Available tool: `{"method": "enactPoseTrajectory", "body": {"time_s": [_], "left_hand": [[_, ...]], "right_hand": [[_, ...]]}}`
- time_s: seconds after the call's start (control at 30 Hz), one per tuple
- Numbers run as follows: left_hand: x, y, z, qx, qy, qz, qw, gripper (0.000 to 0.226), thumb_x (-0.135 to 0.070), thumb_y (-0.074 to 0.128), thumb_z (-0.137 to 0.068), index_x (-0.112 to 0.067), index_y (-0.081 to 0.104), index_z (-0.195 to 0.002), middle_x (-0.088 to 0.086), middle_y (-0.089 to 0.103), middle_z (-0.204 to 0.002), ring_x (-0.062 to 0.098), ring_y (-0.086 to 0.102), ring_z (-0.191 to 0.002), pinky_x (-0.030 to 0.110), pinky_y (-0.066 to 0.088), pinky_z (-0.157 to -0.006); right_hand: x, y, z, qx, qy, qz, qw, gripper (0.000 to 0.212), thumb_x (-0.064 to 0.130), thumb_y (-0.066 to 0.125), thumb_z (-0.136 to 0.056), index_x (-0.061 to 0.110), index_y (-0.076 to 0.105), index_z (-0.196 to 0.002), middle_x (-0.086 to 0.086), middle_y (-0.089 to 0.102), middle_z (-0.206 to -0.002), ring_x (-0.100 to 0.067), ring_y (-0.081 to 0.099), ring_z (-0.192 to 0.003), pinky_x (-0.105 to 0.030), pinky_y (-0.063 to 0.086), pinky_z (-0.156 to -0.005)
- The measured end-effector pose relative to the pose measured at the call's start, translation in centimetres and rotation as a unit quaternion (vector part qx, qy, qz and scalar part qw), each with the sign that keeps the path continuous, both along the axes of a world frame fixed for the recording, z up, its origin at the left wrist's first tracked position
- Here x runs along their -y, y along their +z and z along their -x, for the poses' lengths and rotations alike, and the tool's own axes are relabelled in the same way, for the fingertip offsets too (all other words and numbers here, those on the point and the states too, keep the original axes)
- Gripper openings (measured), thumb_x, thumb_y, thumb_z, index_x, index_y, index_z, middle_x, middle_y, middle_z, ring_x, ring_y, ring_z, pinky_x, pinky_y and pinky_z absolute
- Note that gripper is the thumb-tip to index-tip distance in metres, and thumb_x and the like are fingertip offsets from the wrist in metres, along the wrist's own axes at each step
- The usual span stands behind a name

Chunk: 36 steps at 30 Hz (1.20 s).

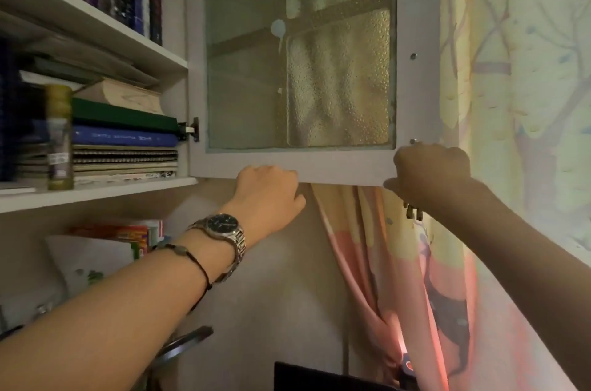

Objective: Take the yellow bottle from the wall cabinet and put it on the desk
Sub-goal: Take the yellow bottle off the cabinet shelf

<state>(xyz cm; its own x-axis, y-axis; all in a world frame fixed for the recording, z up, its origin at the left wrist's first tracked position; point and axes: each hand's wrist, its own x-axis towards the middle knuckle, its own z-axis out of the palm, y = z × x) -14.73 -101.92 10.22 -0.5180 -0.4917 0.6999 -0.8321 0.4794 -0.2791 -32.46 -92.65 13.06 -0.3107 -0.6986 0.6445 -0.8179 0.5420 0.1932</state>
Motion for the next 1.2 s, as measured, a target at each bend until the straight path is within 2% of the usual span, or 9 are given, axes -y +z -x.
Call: {"method": "enactPoseTrajectory", "body": {"time_s": [0.07, 0.13, 0.23, 0.47, 0.6, 0.7, 0.8, 0.97, 1.2], "left_hand": [[-0.9, -0.5, -2.3, 0.002, 0.029, 0.005, 1.0, 0.032, -0.038, 0.044, -0.092, -0.016, 0.064, -0.104, 0.01, 0.067, -0.105, 0.029, 0.061, -0.097, 0.032, 0.032, -0.068], [-1.7, -0.9, -4.8, -0.001, 0.067, 0.014, 0.998, 0.032, -0.039, 0.045, -0.091, -0.017, 0.065, -0.103, 0.009, 0.068, -0.102, 0.029, 0.062, -0.095, 0.032, 0.031, -0.068], [-3.1, -1.4, -8.7, -0.002, 0.119, 0.028, 0.992, 0.031, -0.04, 0.045, -0.09, -0.018, 0.065, -0.099, 0.006, 0.068, -0.095, 0.026, 0.061, -0.089, 0.032, 0.031, -0.069], [-6.0, -1.3, -17.7, 0.014, 0.226, 0.026, 0.974, 0.03, -0.044, 0.047, -0.091, -0.018, 0.062, -0.096, -0.003, 0.051, -0.076, 0.017, 0.05, -0.071, 0.031, 0.036, -0.062], [-7.2, -0.3, -22.1, 0.023, 0.265, 0.041, 0.963, 0.033, -0.047, 0.046, -0.09, -0.02, 0.064, -0.1, -0.001, 0.062, -0.085, 0.019, 0.058, -0.074, 0.03, 0.041, -0.06], [-7.4, 0.8, -25.4, 0.027, 0.277, 0.043, 0.96, 0.035, -0.048, 0.045, -0.09, -0.02, 0.064, -0.101, 0.002, 0.067, -0.091, 0.022, 0.063, -0.081, 0.031, 0.049, -0.064], [-6.9, 1.9, -28.1, 0.014, 0.251, 0.049, 0.967, 0.034, -0.047, 0.046, -0.091, -0.019, 0.063, -0.099, 0.002, 0.066, -0.089, 0.02, 0.063, -0.079, 0.034, 0.054, -0.068], [-5.8, 3.6, -30.8, 0.0, 0.191, 0.062, 0.98, 0.034, -0.048, 0.045, -0.091, -0.019, 0.061, -0.095, 0.001, 0.064, -0.087, 0.02, 0.059, -0.077, 0.032, 0.046, -0.067], [-4.2, 5.9, -29.7, -0.055, 0.128, 0.038, 0.99, 0.024, -0.04, 0.047, -0.093, -0.018, 0.055, -0.088, 0.001, 0.05, -0.077, 0.019, 0.048, -0.073, 0.032, 0.034, -0.067]], "right_hand": [[1.0, -0.6, -2.7, 0.012, 0.088, -0.011, 0.996, 0.028, 0.035, 0.059, -0.091, 0.01, 0.063, -0.101, -0.003, 0.051, -0.074, -0.029, 0.06, -0.084, -0.03, 0.037, -0.066], [2.1, -0.9, -5.2, 0.024, 0.166, -0.012, 0.986, 0.036, 0.045, 0.06, -0.088, 0.012, 0.062, -0.102, -0.007, 0.063, -0.097, -0.03, 0.063, -0.095, -0.032, 0.041, -0.07], [3.3, -1.6, -8.4, 0.049, 0.245, -0.008, 0.968, 0.042, 0.052, 0.062, -0.084, 0.016, 0.061, -0.106, -0.01, 0.063, -0.113, -0.031, 0.061, -0.106, -0.037, 0.048, -0.084], [3.3, -2.9, -15.6, 0.086, 0.363, -0.029, 0.927, 0.039, 0.052, 0.061, -0.085, 0.019, 0.061, -0.105, -0.011, 0.061, -0.116, -0.032, 0.059, -0.109, -0.039, 0.048, -0.088], [4.2, -3.1, -21.1, 0.082, 0.422, -0.026, 0.902, 0.036, 0.048, 0.061, -0.085, 0.017, 0.062, -0.104, -0.009, 0.064, -0.108, -0.03, 0.061, -0.101, -0.036, 0.047, -0.078], [5.0, -3.4, -25.0, 0.074, 0.434, -0.028, 0.898, 0.036, 0.046, 0.062, -0.086, 0.018, 0.061, -0.108, -0.007, 0.063, -0.11, -0.029, 0.061, -0.103, -0.033, 0.039, -0.073], [5.8, -3.2, -28.1, 0.073, 0.429, -0.027, 0.9, 0.035, 0.045, 0.062, -0.086, 0.018, 0.061, -0.108, -0.006, 0.062, -0.108, -0.027, 0.061, -0.1, -0.034, 0.042, -0.072], [6.8, -0.6, -32.2, 0.101, 0.396, -0.036, 0.912, 0.034, 0.042, 0.064, -0.086, 0.014, 0.063, -0.106, -0.008, 0.063, -0.107, -0.029, 0.061, -0.096, -0.036, 0.045, -0.072], [7.8, 1.7, -34.3, 0.154, 0.353, -0.014, 0.923, 0.042, 0.043, 0.068, -0.083, 0.015, 0.06, -0.114, -0.01, 0.061, -0.116, -0.03, 0.06, -0.104, -0.041, 0.052, -0.088]]}}
